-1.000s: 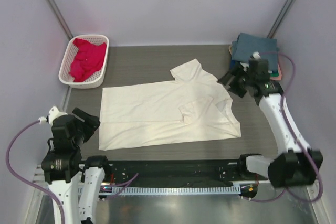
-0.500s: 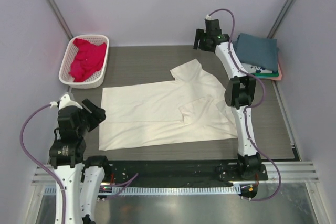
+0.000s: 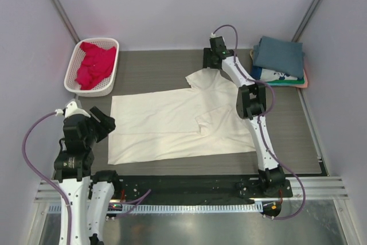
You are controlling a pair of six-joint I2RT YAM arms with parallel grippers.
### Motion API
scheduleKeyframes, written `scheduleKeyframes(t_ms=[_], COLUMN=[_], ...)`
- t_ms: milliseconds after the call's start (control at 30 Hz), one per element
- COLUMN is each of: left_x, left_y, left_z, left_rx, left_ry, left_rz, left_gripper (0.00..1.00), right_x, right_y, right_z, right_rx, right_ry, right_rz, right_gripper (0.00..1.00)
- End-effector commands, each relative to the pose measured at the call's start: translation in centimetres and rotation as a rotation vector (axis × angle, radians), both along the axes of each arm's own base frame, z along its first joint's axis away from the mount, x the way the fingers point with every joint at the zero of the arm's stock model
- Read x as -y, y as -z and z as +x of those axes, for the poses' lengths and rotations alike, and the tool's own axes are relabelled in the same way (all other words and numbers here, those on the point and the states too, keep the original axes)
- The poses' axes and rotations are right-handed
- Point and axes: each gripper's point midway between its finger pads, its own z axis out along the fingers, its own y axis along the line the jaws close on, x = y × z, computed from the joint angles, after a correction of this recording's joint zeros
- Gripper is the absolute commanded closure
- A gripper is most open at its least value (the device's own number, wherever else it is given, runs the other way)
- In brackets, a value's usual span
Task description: Fold and stack the t-shirts
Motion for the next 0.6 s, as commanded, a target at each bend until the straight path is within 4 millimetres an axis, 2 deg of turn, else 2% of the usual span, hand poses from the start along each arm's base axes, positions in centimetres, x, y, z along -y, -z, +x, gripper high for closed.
scheduleKeyframes(t_ms=[0, 67, 100, 167, 200, 233, 267, 300, 333, 367, 400, 433, 467, 500, 533, 567], left_x=[-0.2, -0.6, -0.8, -1.6, -1.8, -1.9, -2.1, -2.2, -2.4, -2.6, -2.7, -2.7, -2.6, -2.5, -2.4, -2.3], left_y=[-0.7, -0.3, 0.0, 0.2, 0.5, 0.6, 0.7, 1.7, 1.3, 1.5, 2.1, 2.8, 3.7, 4.2, 5.7, 6.2], left_z=[1.0, 1.1, 1.4, 1.8, 2.5, 3.0, 3.6, 4.6, 5.8, 6.5, 7.5, 9.3, 10.4, 11.4, 13.3, 14.3], left_rx=[0.023, 0.009, -0.007, -0.023, -0.040, -0.050, -0.056, -0.105, -0.099, -0.119, -0.155, -0.210, -0.252, -0.278, -0.342, -0.361], left_ry=[-0.001, -0.020, -0.031, -0.061, -0.061, -0.063, -0.064, -0.059, -0.054, -0.054, -0.049, -0.039, -0.025, -0.022, -0.013, -0.021], left_rz=[0.010, 0.019, 0.023, 0.046, 0.056, 0.064, 0.071, 0.074, 0.091, 0.097, 0.102, 0.098, 0.088, 0.079, 0.063, 0.044], left_gripper=[0.34, 0.34, 0.34, 0.33, 0.33, 0.33, 0.32, 0.32, 0.32, 0.32, 0.32, 0.32, 0.33, 0.34, 0.35, 0.38], right_x=[-0.8, -1.1, -1.0, -1.0, -1.2, -1.4, -1.5, -1.7, -2.0, -1.9, -2.0, -2.2, -2.2, -2.2, -2.6, -2.2], right_y=[0.7, 1.6, 2.6, 3.6, 3.3, 3.3, 4.1, 3.4, 3.2, 4.4, 4.4, 3.2, 4.1, 4.1, 2.1, 3.2], right_z=[0.4, 0.0, -0.4, -1.0, -1.0, -1.1, -1.6, -1.7, -1.6, -2.5, -2.7, -2.3, -3.3, -3.5, -2.9, -3.9], right_rx=[0.025, 0.004, -0.019, -0.044, -0.037, -0.040, -0.059, -0.050, -0.034, -0.062, -0.060, -0.027, -0.051, -0.047, 0.012, -0.008], right_ry=[0.020, 0.018, 0.026, 0.030, 0.032, 0.023, 0.018, 0.013, 0.010, 0.005, 0.003, 0.000, -0.008, -0.009, -0.014, -0.017], right_rz=[0.003, 0.008, 0.011, 0.013, 0.026, 0.038, 0.039, 0.050, 0.061, 0.060, 0.070, 0.091, 0.096, 0.103, 0.124, 0.118], right_gripper=[0.33, 0.41, 0.52, 0.62, 0.74, 0.79, 0.92, 0.98, 0.99, 0.99, 0.99, 0.99, 0.99, 0.99, 0.99, 0.99])
